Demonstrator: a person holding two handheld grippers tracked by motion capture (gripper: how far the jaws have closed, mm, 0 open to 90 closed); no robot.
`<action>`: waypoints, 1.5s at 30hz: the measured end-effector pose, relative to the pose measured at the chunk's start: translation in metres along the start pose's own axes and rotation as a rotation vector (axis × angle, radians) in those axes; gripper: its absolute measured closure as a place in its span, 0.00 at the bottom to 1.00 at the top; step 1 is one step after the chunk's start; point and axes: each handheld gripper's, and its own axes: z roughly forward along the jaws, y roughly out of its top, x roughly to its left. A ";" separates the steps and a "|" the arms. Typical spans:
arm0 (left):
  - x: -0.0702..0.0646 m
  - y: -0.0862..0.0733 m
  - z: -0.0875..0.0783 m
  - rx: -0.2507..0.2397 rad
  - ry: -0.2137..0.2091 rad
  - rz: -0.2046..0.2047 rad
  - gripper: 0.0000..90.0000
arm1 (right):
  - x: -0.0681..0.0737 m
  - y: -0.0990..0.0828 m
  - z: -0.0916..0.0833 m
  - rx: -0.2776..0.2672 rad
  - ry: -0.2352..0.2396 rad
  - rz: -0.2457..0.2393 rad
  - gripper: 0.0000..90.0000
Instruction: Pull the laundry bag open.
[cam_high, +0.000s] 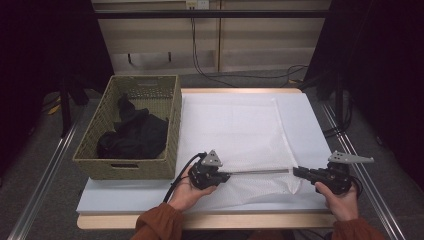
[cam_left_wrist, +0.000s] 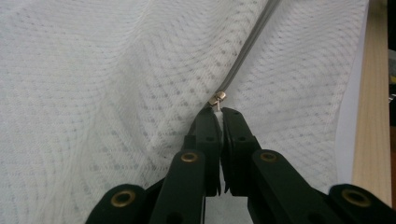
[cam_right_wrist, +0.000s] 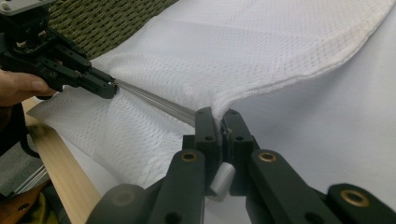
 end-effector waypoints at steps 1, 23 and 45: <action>0.000 0.000 -0.001 0.003 0.004 0.001 0.96 | -0.001 0.000 0.000 -0.003 0.002 -0.006 0.97; 0.003 -0.001 -0.013 0.009 0.021 0.002 0.96 | 0.000 -0.001 0.000 0.001 -0.003 0.001 0.97; 0.009 -0.010 -0.031 0.009 0.043 -0.028 0.96 | 0.000 -0.001 0.001 -0.001 -0.001 0.000 0.97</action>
